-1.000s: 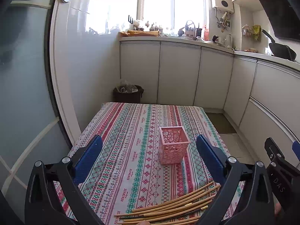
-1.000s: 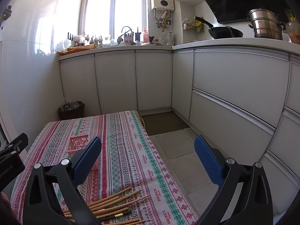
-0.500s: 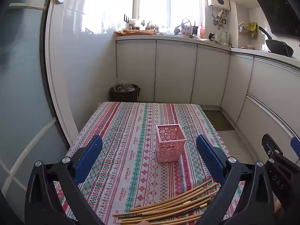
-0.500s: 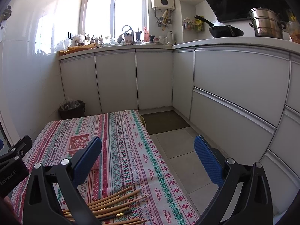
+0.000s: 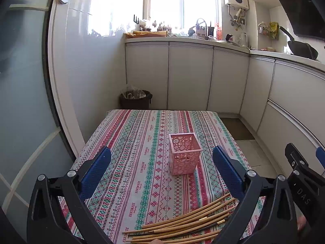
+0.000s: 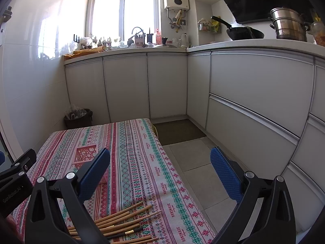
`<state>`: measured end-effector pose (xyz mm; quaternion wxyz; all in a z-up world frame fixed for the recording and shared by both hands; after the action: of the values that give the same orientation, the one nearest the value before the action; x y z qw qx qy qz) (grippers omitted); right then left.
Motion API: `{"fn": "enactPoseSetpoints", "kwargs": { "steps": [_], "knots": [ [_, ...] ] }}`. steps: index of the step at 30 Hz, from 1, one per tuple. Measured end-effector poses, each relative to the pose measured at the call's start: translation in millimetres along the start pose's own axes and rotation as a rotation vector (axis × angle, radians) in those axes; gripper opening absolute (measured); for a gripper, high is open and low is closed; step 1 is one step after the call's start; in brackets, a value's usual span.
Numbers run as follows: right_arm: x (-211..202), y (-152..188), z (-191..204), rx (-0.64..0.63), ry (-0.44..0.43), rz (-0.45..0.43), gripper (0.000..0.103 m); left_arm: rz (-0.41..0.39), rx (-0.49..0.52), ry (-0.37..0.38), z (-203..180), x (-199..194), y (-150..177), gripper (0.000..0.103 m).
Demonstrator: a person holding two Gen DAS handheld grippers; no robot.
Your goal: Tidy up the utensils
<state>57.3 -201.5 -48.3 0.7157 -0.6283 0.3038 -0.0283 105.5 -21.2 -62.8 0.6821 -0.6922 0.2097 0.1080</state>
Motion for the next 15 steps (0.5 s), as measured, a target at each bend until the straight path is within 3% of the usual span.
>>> {"fn": "enactPoseSetpoints", "kwargs": {
  "steps": [12, 15],
  "knots": [
    [0.6, 0.5, -2.4, 0.009, 0.005, 0.005, 0.096, 0.008, 0.002, -0.005, 0.7, 2.1, 1.0, 0.096],
    [3.9, -0.5, -16.1, 0.073, 0.008, 0.029, 0.096, 0.06, 0.04, 0.034, -6.3, 12.2, 8.4, 0.096]
  ]
}}
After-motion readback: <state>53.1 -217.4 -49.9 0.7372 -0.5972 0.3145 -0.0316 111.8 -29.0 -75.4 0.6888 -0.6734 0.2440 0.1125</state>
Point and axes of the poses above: each gripper's, at about its wrist camera, not at the fingertips, and x roughly the way its jaws point, z to its left, y to its underside, the point moved 10 cm from there along x, roughly the way its jaws point, and after that the axes turned 5 degrees about y, right-handed, at the moved point
